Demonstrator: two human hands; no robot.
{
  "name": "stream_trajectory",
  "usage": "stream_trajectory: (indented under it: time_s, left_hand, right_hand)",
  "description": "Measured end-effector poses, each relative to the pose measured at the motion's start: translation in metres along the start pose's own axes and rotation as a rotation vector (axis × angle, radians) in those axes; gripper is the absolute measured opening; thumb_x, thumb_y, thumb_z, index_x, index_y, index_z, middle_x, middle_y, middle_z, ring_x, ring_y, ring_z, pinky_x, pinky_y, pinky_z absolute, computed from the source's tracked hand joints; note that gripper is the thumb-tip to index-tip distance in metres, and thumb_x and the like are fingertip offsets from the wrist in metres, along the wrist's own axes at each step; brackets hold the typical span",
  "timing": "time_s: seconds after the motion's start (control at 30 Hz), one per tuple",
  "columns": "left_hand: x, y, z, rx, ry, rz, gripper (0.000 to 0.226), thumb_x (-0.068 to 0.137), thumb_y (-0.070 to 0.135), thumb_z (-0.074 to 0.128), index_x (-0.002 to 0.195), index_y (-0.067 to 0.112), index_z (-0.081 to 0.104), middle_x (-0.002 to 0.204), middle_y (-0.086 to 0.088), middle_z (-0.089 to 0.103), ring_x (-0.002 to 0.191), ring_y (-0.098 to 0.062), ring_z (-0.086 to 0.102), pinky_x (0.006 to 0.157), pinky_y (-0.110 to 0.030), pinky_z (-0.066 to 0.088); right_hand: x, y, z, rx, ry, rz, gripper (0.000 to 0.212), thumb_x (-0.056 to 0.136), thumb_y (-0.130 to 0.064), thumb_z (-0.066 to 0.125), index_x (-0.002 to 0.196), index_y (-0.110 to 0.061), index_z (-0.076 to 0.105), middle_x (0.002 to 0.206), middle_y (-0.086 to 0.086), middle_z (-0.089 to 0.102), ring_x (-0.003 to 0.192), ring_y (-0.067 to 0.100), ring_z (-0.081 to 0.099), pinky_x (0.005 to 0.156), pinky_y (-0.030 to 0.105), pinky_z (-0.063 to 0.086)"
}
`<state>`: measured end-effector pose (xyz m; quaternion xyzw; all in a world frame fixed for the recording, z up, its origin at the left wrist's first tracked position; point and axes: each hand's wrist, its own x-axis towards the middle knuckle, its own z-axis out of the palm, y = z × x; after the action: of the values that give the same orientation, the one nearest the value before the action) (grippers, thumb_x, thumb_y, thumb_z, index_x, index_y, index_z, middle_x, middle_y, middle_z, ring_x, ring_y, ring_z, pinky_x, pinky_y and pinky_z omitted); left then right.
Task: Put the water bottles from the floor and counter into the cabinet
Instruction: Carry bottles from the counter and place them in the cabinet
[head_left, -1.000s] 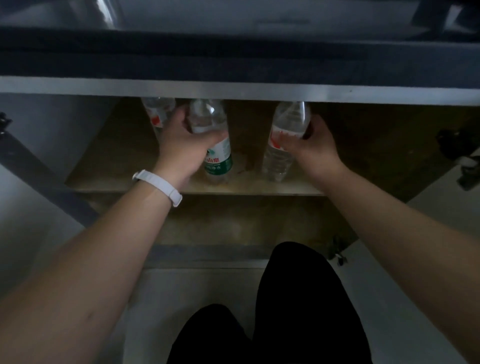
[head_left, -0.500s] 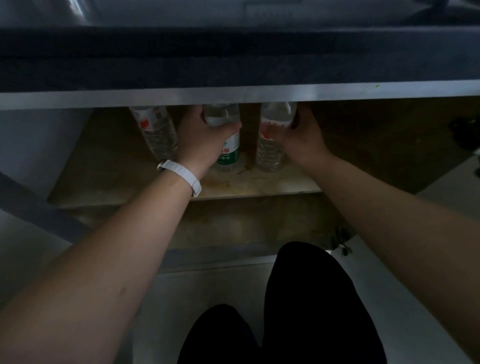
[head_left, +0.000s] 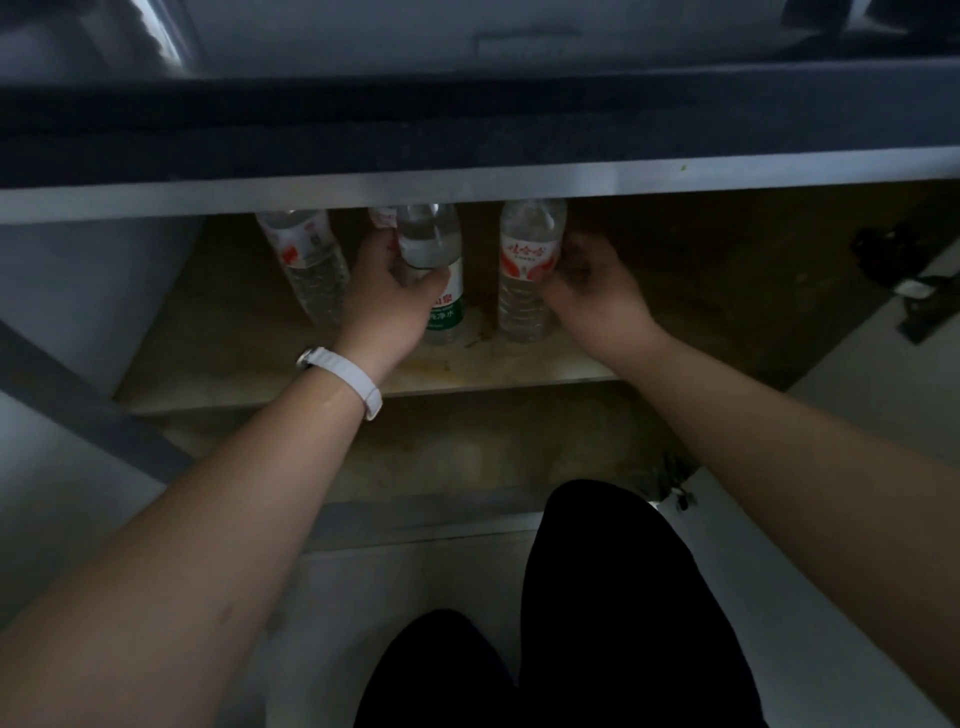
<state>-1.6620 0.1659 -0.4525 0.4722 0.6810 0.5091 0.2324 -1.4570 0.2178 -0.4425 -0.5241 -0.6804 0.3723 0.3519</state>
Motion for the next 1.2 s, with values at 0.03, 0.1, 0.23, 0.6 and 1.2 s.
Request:
stream_trajectory:
  time_s: [0.03,0.1,0.23,0.6,1.2]
  left_hand:
    - [-0.009,0.0,-0.001,0.018,0.008,0.009,0.05,0.091,0.025,0.073,0.137,0.027,0.054,0.132,0.011,0.062,0.122,-0.009,0.058,0.102,-0.032,0.05]
    - [-0.028,-0.001,-0.004,0.067,0.019,0.044,0.051,0.092,0.026,0.072,0.139,0.025,0.052,0.13,0.014,0.06,0.119,-0.005,0.056,0.097,-0.025,0.047]
    - [-0.057,-0.014,-0.007,0.202,-0.058,0.114,0.057,0.092,0.03,0.071,0.144,0.026,0.048,0.143,0.011,0.054,0.129,-0.005,0.048,0.099,-0.024,0.038]
    - [-0.103,0.015,-0.029,0.656,-0.286,0.334,0.049,0.092,0.037,0.061,0.134,0.011,0.061,0.139,-0.009,0.057,0.129,-0.033,0.049,0.106,-0.048,0.042]
    - [-0.21,0.306,-0.179,0.656,-0.446,0.258,0.056,0.095,0.047,0.047,0.136,0.012,0.059,0.14,-0.008,0.056,0.132,-0.03,0.047,0.109,-0.048,0.041]
  right_hand:
    - [-0.006,0.001,-0.002,-0.022,0.006,-0.017,0.053,0.09,-0.041,0.066,0.137,-0.027,0.045,0.122,-0.014,0.055,0.105,0.002,0.053,0.085,0.026,0.049]
    - [-0.016,0.003,-0.006,-0.095,-0.003,-0.078,0.052,0.091,-0.044,0.064,0.136,-0.029,0.046,0.127,-0.012,0.056,0.108,0.005,0.055,0.086,0.027,0.048]
    - [-0.029,0.009,-0.012,-0.358,-0.048,-0.252,0.051,0.093,-0.047,0.057,0.139,-0.031,0.044,0.134,-0.004,0.053,0.118,0.016,0.053,0.09,0.034,0.049]
    - [-0.085,-0.021,-0.019,-0.651,-0.278,-0.308,0.053,0.094,-0.052,0.047,0.134,-0.019,0.052,0.131,0.004,0.056,0.112,0.027,0.053,0.081,0.038,0.049]
    - [-0.223,-0.306,-0.206,-0.883,-0.436,-0.12,0.06,0.096,-0.058,0.034,0.146,-0.024,0.04,0.15,-0.003,0.039,0.138,0.022,0.033,0.11,0.039,0.029]
